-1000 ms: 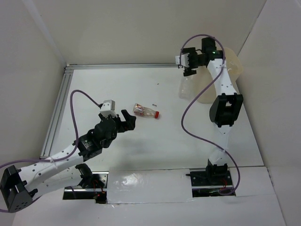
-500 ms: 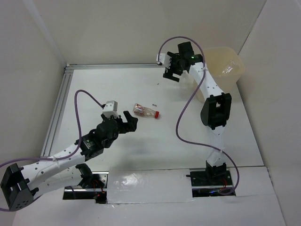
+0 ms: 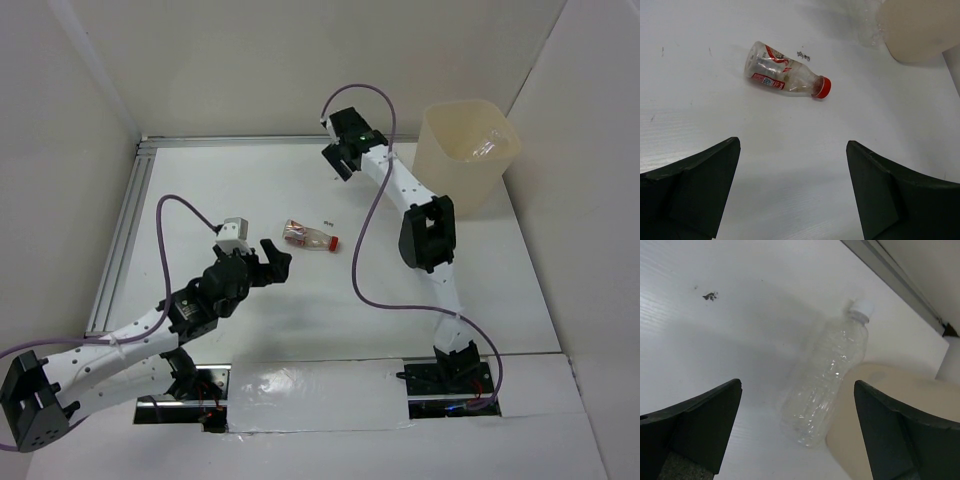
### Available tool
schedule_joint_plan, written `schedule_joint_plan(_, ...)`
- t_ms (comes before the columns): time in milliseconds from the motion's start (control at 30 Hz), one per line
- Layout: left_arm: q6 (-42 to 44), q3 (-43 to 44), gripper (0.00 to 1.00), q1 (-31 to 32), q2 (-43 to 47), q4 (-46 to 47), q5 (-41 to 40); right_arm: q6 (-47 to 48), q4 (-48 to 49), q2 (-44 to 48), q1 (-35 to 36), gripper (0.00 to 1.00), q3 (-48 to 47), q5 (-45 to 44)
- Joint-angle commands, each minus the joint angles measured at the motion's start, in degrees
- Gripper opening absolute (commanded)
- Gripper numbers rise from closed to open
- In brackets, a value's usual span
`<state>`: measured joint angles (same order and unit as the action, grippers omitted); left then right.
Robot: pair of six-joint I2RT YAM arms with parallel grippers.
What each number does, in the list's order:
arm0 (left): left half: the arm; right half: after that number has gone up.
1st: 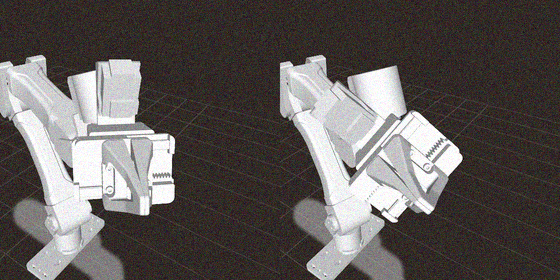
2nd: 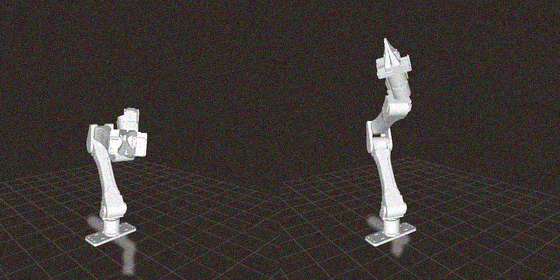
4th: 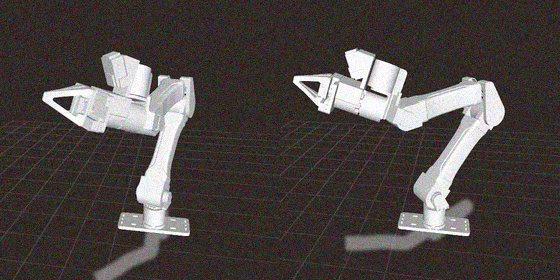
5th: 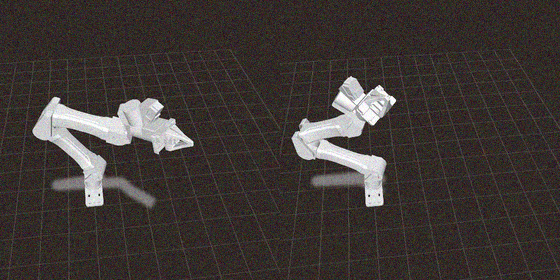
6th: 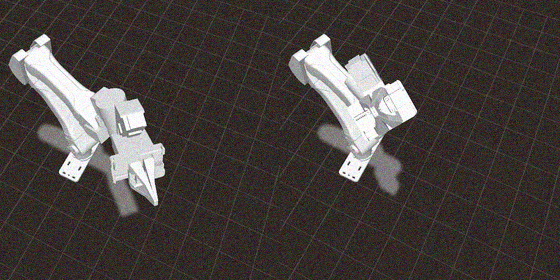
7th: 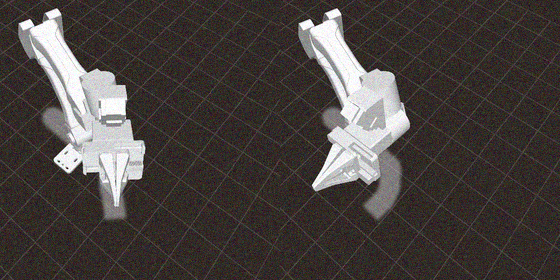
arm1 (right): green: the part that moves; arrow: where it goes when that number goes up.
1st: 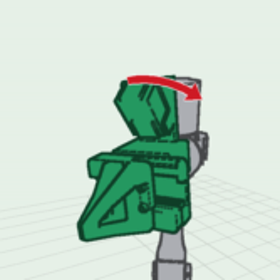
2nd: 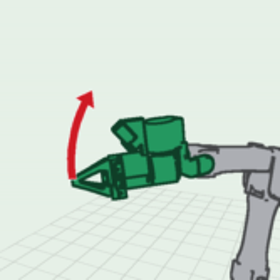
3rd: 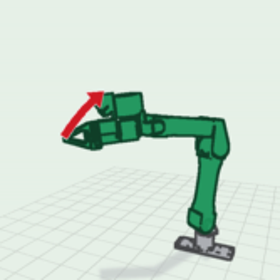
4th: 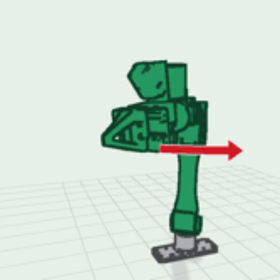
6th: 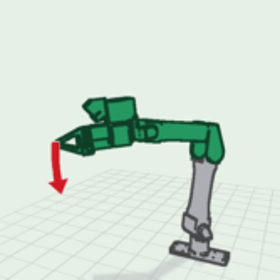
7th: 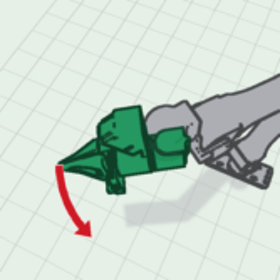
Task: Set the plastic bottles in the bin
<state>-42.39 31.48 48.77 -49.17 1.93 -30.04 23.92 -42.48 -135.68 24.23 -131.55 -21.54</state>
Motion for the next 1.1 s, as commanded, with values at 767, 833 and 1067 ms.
schedule_joint_plan(767, -2.52, -1.95, 0.99, -0.26, 4.78, 1.58, -0.02, -11.53, 8.38, -2.04, -3.92, 1.0, 9.73, -21.53)
schedule_joint_plan(833, -2.52, -1.95, 0.99, -0.26, 4.78, 1.58, -0.02, -12.06, 8.38, -2.66, -3.93, 1.0, 9.73, -21.53)
schedule_joint_plan(1067, -2.52, -1.95, 0.99, -0.26, 4.78, 1.05, -0.02, -12.06, 8.29, -5.12, -5.07, 1.0, 9.55, -18.71)
